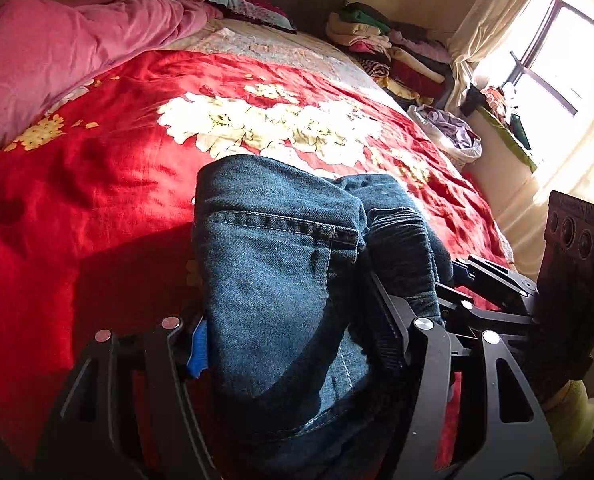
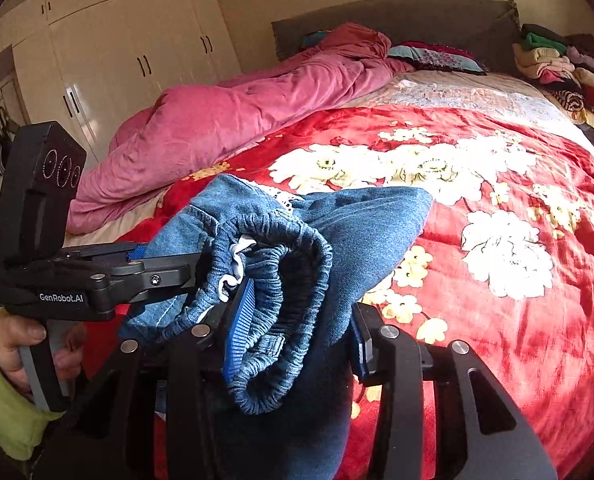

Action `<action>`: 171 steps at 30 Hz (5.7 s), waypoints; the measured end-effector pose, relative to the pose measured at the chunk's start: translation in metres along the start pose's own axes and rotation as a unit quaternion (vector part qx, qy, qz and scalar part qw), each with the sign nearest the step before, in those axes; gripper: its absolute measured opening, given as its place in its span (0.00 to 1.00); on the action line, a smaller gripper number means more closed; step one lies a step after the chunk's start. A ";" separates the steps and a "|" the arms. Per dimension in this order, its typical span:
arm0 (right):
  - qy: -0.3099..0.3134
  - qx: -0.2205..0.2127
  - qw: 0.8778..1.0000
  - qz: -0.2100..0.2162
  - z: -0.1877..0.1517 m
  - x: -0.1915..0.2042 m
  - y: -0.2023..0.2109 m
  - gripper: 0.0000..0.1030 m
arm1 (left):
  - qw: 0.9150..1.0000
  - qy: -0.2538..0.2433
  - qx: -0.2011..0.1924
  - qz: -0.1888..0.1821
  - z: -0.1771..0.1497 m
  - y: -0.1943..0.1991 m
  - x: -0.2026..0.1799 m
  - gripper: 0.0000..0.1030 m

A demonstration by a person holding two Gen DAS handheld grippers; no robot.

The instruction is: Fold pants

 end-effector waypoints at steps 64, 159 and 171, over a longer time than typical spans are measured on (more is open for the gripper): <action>-0.003 -0.088 0.989 -0.121 -0.099 0.058 0.149 0.96 | 0.993 -0.024 -0.048 0.107 -0.123 0.110 -0.028 0.91; 0.002 -0.045 0.986 -0.161 -0.126 0.060 0.111 0.96 | 0.989 -0.003 -0.019 0.148 -0.143 0.092 -0.008 0.91; 0.002 -0.041 0.985 -0.166 -0.125 0.058 0.111 0.96 | 0.989 -0.002 -0.012 0.144 -0.146 0.091 -0.008 0.91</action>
Point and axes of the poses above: each gripper's, at about its wrist camera, not at the fingertips, and y roughly against the way its jaws point, x to its left, z to its top, the point moved 2 cm from there along -y, roughly the way its jaws point, and after that the axes turned 1 degree about -z, right-handed, at the moved point
